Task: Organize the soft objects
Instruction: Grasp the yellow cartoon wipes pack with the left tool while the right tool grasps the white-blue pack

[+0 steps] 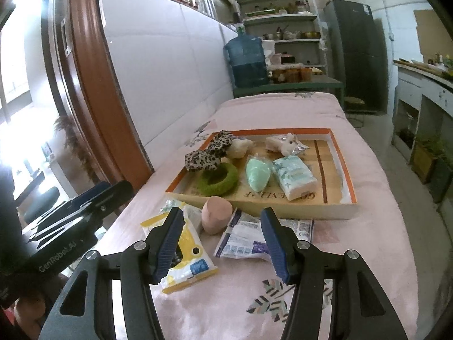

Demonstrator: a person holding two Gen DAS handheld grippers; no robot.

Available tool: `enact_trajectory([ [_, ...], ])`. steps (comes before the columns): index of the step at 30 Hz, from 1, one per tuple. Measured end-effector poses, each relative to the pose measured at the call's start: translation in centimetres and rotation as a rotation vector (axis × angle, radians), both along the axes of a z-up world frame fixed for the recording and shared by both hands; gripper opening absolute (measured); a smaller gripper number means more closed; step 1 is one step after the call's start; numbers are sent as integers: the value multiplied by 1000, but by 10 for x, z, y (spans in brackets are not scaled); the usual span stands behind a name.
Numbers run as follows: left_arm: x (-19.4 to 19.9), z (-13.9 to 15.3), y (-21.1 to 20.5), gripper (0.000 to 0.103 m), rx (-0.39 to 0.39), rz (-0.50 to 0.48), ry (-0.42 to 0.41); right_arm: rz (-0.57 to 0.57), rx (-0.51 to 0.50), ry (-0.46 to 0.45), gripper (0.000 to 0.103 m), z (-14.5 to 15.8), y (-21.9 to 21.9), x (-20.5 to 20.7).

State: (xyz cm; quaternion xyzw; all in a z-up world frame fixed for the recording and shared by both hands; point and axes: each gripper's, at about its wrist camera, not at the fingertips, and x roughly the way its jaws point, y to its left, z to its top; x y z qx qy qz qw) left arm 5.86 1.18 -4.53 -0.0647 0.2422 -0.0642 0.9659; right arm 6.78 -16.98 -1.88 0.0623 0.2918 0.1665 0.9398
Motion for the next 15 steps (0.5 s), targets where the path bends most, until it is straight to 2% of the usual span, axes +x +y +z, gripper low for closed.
enact_trajectory([
  [7, -10, -2, 14, 48, -22, 21, 6, -31, -5, -8, 59, 1, -10, -15],
  [15, -12, -18, 22, 48, -63, -1, 39, -43, -3, 12, 59, -7, -16, -16],
])
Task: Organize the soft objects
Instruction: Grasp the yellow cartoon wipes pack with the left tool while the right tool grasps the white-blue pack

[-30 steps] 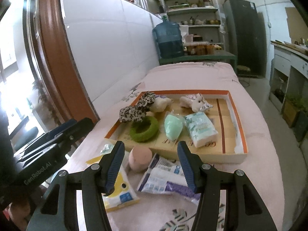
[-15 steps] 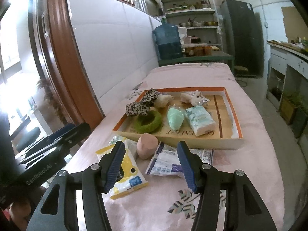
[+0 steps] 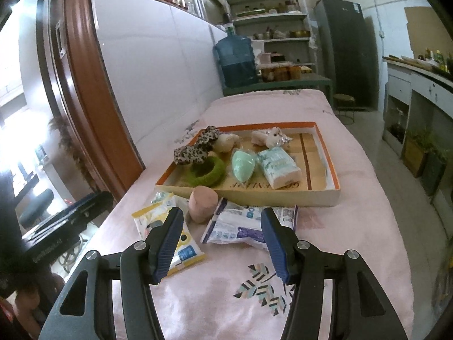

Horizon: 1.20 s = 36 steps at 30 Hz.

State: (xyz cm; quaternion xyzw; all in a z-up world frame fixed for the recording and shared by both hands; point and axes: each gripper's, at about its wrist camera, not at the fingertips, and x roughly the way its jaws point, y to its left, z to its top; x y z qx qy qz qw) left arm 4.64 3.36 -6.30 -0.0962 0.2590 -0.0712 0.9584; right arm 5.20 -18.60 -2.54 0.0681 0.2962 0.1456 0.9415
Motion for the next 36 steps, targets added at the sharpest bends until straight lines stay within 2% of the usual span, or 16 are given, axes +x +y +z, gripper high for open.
enact_trajectory([
  [5, 2, -16, 3, 48, -26, -13, 46, 4, 5, 10, 59, -5, -1, 2],
  [11, 9, -42, 4, 48, -79, -52, 142, 9, 11, 28, 59, -11, 0, 8],
  [18, 17, -63, -7, 48, -50, -59, 222, 6, 22, 38, 59, -17, -4, 14],
  [22, 25, -73, -9, 48, -72, -73, 274, 3, 26, 44, 59, -20, -6, 15],
  [30, 41, -79, -20, 48, -121, -103, 303, -7, 36, 53, 59, -25, -12, 19],
  [31, 42, -79, -22, 46, -121, -110, 304, -9, 36, 54, 59, -25, -13, 19],
  [33, 44, -79, -25, 36, -117, -117, 302, -11, 36, 58, 59, -26, -14, 19],
  [36, 44, -77, -23, 25, -148, -126, 281, -15, 39, 63, 59, -28, -16, 20],
])
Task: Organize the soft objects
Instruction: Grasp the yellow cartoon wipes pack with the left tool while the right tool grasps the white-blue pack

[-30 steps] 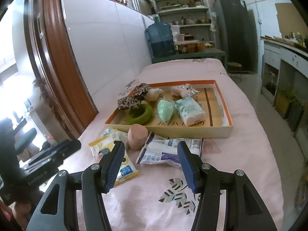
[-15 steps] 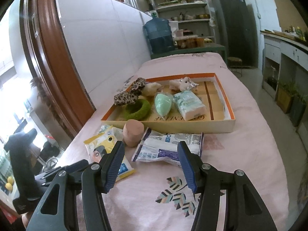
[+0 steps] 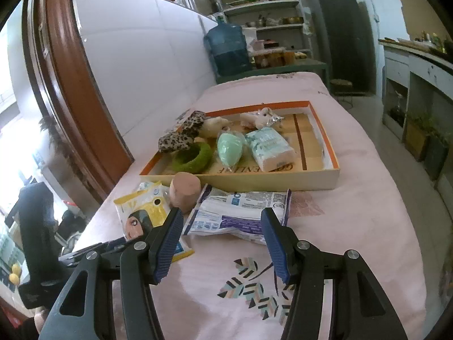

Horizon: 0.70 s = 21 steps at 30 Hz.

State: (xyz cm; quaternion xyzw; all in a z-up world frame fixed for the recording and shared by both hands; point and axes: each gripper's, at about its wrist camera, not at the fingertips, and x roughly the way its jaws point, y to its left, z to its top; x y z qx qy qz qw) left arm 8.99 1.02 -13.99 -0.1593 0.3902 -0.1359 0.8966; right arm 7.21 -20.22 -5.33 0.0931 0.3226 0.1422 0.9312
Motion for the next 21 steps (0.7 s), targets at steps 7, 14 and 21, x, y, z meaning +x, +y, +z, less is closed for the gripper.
enact_trajectory([
  [7, -12, 13, 2, 15, -20, -29, -86, 43, -48, 38, 59, -7, 5, 4],
  [14, -17, 32, 5, 13, 4, -25, -144, 65, -372, 83, 72, -29, 24, 5],
  [21, -12, 32, 8, 13, -4, -20, -129, 128, -705, 2, 72, -48, 60, 25],
])
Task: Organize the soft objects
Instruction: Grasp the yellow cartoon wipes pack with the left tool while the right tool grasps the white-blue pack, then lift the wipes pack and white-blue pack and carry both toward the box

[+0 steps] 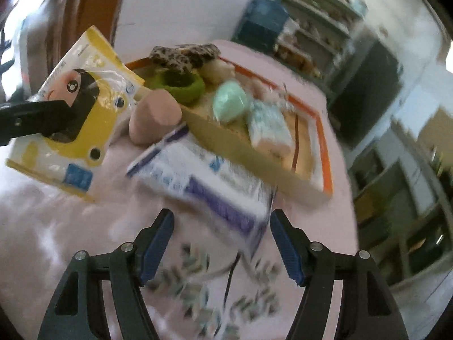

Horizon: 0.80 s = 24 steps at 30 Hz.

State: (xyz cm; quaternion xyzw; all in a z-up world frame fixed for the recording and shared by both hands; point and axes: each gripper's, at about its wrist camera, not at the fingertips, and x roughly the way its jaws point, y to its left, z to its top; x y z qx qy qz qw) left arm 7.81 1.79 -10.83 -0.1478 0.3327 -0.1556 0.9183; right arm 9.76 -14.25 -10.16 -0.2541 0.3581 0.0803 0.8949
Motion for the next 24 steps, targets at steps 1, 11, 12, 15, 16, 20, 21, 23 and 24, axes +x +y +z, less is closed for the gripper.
enact_trajectory([
  [1, 1, -1, 0, 13, 2, 0, 6, 20, -38, -21, 72, -1, 5, 4],
  [11, 30, -10, -6, 17, 18, -6, 112, 34, 107, 50, 32, 0, -11, 29],
  [12, 32, -12, -6, 17, 4, -12, 119, 31, 134, 46, 30, 3, -15, 27],
  [15, 31, -13, -5, 15, -27, -23, 105, 23, 226, 58, 28, 15, -24, 20],
  [16, 30, -14, -4, 15, -53, -38, 94, 20, 260, 61, 27, 18, -28, 18],
  [20, 25, -16, -2, 14, -73, -27, 82, 8, 339, 49, 25, 33, -36, 5],
  [21, 24, -15, -2, 14, -75, -23, 79, 6, 341, 43, 24, 37, -36, 2],
  [23, 20, -13, -2, 14, -65, -13, 67, 9, 347, 32, 23, 42, -37, -7],
  [24, 18, -10, -3, 14, -55, -10, 59, 10, 349, 28, 23, 43, -36, -11],
])
